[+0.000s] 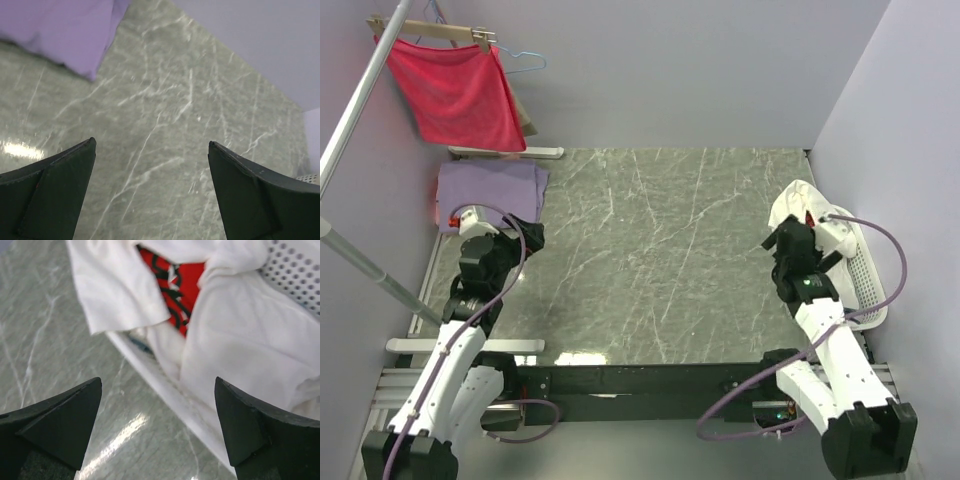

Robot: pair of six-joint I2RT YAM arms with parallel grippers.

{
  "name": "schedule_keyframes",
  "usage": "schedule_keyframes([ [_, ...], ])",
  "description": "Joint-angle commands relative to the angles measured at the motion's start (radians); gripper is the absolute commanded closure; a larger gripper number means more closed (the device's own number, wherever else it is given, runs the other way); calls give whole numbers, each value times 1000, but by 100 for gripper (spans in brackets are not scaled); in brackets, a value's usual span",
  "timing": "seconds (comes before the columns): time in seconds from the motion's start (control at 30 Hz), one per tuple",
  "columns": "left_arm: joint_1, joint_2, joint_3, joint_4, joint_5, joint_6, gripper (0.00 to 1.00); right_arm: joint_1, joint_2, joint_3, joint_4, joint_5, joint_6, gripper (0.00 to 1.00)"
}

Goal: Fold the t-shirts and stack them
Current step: Grab crumpled tshirt from bin with the right arm

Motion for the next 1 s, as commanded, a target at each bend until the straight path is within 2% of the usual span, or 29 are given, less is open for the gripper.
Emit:
schedule_keyframes([
  [0.0,1,45,15,-13,-30,-44,1,-120,55,107,27,14,5,0],
  [0.07,3,45,-19,28,36,-55,1,-204,107,146,47,-41,-31,0],
  [0.1,3,42,-44,109,71,-31,0,-229,130,179,39,-58,-38,0],
  [0.17,4,39,-66,166,201,-3,1,-293,196,207,25,-101,-39,0],
  [0.27,4,39,-88,226,239,2,1,-371,275,239,43,-189,-32,1],
  [0.33,4,46,-89,240,256,3,1,-398,315,239,90,-305,-33,2],
  [0.37,4,53,-89,246,263,5,1,-419,367,250,96,-347,-39,6],
  [0.53,4,99,-98,283,300,15,1,-428,498,331,176,-570,-58,14],
  [0.63,4,135,-114,320,306,12,1,-430,520,348,231,-644,-55,15],
  [0.73,4,178,-120,355,314,14,1,-425,524,368,274,-674,-52,15],
  [0.87,4,238,-106,375,322,15,1,-422,624,449,231,-691,-59,15],
  [0.97,4,276,-94,389,331,8,1,-410,700,491,225,-694,-53,19],
])
